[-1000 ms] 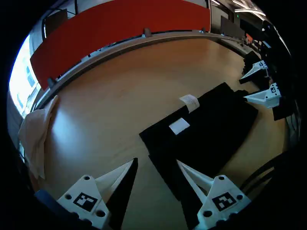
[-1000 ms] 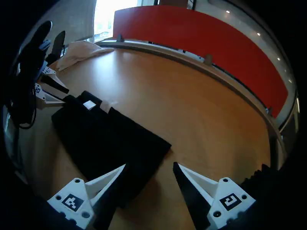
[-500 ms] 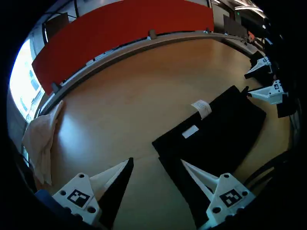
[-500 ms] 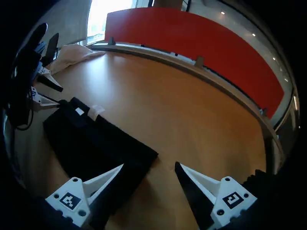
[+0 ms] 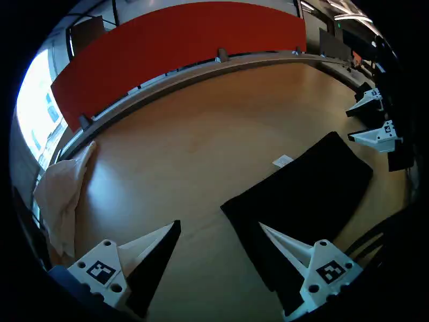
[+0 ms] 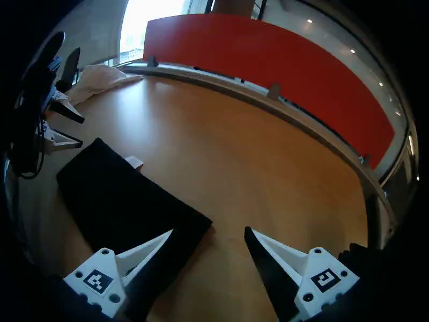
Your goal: Fold towel
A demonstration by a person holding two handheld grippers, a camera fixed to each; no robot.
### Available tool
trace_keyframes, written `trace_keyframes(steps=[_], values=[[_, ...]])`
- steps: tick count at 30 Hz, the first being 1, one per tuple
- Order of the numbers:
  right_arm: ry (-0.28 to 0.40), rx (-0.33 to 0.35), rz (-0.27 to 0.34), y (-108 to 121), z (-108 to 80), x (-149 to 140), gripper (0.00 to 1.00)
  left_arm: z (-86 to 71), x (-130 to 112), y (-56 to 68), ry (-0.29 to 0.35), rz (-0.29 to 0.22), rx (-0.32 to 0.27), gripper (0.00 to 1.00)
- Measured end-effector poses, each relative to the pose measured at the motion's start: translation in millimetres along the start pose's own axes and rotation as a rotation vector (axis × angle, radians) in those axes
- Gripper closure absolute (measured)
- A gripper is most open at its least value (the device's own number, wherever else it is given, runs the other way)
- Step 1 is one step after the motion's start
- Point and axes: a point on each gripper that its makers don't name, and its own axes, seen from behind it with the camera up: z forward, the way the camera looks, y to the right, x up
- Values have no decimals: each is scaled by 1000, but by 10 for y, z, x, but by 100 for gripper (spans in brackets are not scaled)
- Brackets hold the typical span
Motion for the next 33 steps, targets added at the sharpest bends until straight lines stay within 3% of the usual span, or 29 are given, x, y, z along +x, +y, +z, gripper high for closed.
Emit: trace_keyframes(steps=[12,33], values=[[15,11,22,-144,-183,-72,6,-144,-151,108,-8,-15,-20,3],[30,13,73,-410,-632,-328,6,-599,-497,302,4,-97,-27,3]])
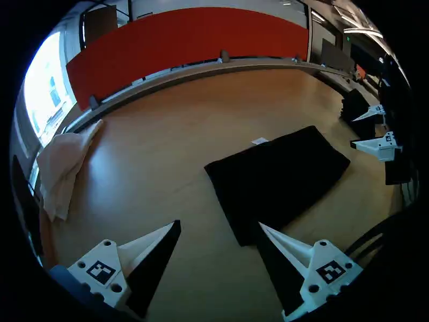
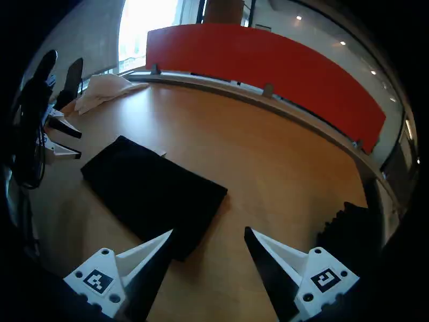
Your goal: Fold towel
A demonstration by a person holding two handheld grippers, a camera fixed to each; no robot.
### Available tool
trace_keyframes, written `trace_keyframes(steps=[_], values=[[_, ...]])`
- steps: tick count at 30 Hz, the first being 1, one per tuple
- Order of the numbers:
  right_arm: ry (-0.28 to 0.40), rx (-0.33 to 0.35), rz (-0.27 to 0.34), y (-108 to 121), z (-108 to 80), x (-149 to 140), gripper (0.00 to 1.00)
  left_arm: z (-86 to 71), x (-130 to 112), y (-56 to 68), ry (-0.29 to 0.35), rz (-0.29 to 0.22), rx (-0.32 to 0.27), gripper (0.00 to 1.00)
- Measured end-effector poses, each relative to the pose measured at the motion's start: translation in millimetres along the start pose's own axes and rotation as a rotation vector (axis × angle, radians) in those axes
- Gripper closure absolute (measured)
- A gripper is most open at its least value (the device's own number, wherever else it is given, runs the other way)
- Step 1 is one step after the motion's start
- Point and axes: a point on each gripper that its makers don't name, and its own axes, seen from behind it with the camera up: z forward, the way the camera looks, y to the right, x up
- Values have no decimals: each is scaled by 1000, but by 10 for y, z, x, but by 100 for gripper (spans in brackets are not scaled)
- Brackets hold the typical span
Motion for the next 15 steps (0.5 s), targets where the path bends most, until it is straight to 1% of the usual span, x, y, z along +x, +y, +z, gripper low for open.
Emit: trace_keyframes(steps=[3,9,15], values=[[3,3,5,-14,-33,-22,6,-28,-35,17,-1,-3,-1,3],[7,11,-7,-25,-37,-18,6,-69,-63,18,4,-11,10,3],[11,33,-31,-57,-40,13,7,-145,-91,8,18,-45,27,3]])
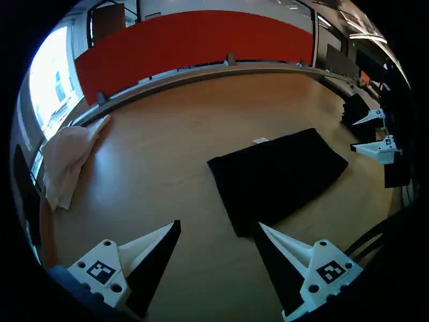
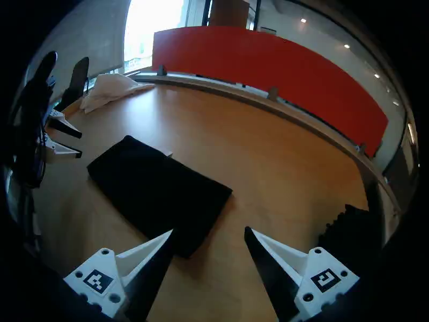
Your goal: Fold towel
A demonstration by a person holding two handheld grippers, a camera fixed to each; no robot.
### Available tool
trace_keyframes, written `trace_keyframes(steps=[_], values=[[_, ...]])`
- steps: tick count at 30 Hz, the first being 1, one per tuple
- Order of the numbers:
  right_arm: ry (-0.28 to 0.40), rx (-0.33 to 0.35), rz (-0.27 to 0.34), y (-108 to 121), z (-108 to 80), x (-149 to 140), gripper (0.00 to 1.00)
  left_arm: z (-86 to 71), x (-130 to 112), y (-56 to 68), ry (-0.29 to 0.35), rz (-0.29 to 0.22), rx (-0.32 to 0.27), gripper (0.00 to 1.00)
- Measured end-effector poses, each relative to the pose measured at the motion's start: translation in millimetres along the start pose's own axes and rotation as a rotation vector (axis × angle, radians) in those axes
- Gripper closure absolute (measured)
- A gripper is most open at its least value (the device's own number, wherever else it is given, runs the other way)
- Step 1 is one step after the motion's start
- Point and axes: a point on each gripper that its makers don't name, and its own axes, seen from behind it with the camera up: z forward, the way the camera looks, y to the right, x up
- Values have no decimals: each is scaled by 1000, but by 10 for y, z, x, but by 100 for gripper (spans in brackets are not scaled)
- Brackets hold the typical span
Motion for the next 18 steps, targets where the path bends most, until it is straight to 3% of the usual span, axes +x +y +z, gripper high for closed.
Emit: trace_keyframes(steps=[18], values=[[-8,82,-66,-123,9,25,6,-266,-218,-122,29,-121,45,3]])
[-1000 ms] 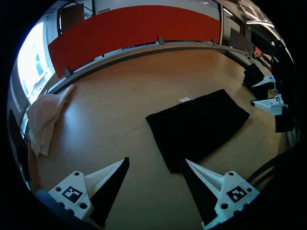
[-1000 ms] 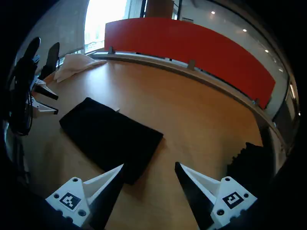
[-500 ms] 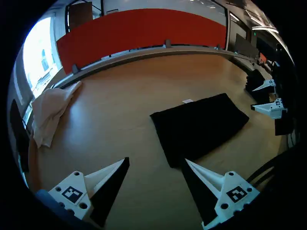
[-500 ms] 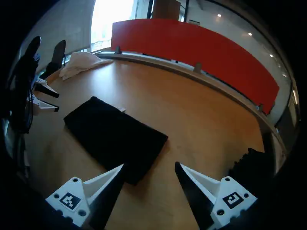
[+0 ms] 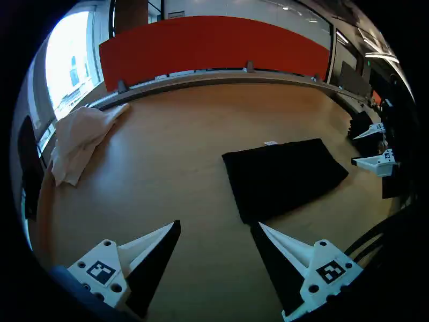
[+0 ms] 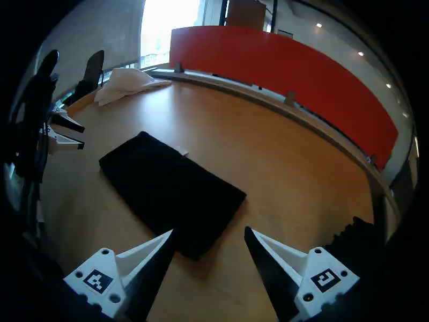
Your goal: Fold towel
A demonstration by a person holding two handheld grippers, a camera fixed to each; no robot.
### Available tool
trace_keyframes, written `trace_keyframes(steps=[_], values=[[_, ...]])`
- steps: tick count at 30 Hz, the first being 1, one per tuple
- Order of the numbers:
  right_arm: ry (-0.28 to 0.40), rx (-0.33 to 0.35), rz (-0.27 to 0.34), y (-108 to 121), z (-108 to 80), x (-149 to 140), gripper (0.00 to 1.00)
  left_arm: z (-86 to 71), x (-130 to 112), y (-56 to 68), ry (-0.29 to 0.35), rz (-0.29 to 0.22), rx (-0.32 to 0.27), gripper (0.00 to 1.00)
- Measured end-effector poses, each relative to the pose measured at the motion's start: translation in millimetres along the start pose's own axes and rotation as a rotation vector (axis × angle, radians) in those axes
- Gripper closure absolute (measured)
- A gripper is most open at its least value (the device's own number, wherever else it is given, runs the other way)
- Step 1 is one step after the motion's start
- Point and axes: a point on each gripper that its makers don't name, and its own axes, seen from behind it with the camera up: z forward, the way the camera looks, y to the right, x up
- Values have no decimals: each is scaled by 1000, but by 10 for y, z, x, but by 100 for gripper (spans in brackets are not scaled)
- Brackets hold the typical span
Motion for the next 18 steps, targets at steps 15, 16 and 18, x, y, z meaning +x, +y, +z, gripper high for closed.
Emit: trace_keyframes(steps=[15,16,18], values=[[-48,56,-38,-98,91,-205,6,-162,-206,-118,23,-34,48,3],[-52,60,-39,-105,97,-223,6,-174,-215,-120,27,-40,48,3],[-59,68,-42,-117,109,-254,7,-196,-230,-123,34,-50,48,3]])
